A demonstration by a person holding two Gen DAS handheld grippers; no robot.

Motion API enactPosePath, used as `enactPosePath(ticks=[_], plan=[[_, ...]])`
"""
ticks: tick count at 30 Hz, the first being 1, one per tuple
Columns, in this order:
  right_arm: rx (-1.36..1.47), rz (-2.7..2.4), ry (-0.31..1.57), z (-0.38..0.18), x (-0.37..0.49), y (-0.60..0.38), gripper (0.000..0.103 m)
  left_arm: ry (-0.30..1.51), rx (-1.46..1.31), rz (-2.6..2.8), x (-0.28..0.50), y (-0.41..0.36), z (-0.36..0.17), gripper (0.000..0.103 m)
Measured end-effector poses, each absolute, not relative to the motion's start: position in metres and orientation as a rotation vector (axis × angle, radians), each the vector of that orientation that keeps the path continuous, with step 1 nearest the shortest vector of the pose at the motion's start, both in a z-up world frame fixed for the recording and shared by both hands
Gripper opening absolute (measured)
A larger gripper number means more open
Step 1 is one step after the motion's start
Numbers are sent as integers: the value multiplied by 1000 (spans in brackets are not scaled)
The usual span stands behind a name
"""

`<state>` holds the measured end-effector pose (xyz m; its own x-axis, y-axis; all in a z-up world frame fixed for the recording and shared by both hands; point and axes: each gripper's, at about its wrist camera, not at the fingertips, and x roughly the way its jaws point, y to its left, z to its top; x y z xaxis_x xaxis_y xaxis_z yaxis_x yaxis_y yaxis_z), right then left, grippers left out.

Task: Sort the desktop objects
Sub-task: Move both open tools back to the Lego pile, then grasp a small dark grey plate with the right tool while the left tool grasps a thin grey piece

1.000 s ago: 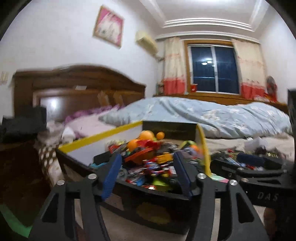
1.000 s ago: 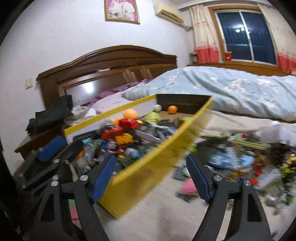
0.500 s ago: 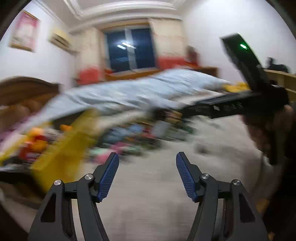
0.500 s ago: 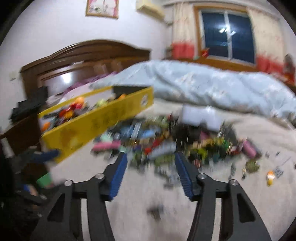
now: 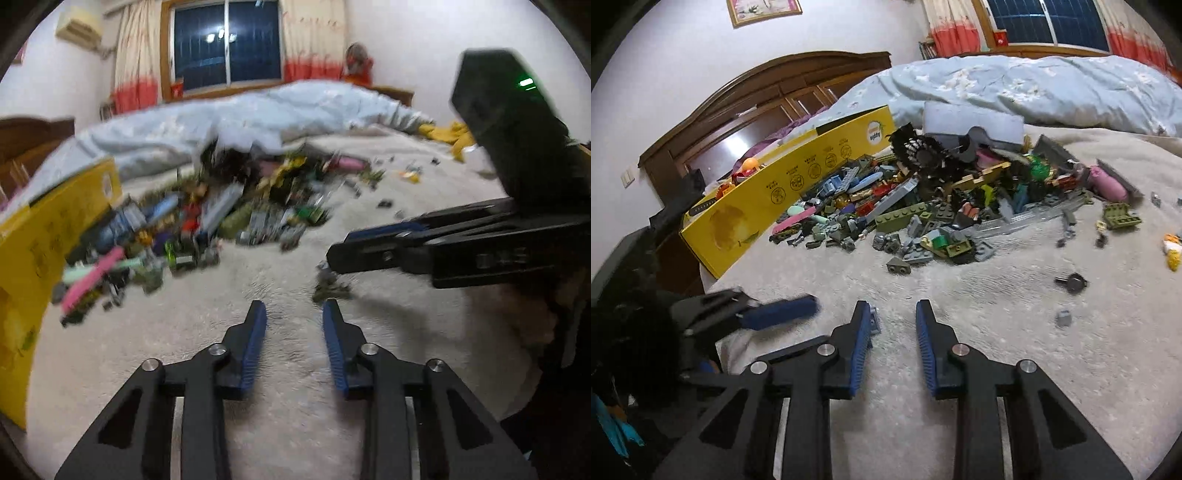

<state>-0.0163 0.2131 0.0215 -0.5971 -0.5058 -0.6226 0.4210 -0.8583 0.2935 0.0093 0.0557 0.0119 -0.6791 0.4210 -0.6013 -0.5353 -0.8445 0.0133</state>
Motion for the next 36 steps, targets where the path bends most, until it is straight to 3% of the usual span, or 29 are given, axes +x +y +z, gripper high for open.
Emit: enactPosePath(ticks=[3, 6, 7, 12, 17, 24, 27, 36], plan=[[1010, -2429, -104, 21, -23, 201, 25, 267, -810, 2453, 8, 54, 11, 31], [1012, -2452, -97, 21, -26, 198, 9, 285, -791, 2424, 12, 56, 10, 31], [1009, -2457, -102, 21, -26, 198, 8, 293, -782, 2417, 13, 56, 11, 31], [1003, -2446, -113, 23, -25, 201, 8, 393, -724, 2424, 20, 62, 12, 30], [1000, -2421, -112, 26, -24, 195, 8, 479, -683, 2433, 19, 77, 8, 13], [1052, -2414, -11, 19, -33, 177, 7, 355, -771, 2415, 7, 71, 9, 5], [1011, -2429, -79, 25, -36, 185, 2, 275, -791, 2427, 6, 61, 12, 3], [954, -2469, -341, 42, -39, 218, 1, 216, -731, 2525, 16, 25, 28, 3]])
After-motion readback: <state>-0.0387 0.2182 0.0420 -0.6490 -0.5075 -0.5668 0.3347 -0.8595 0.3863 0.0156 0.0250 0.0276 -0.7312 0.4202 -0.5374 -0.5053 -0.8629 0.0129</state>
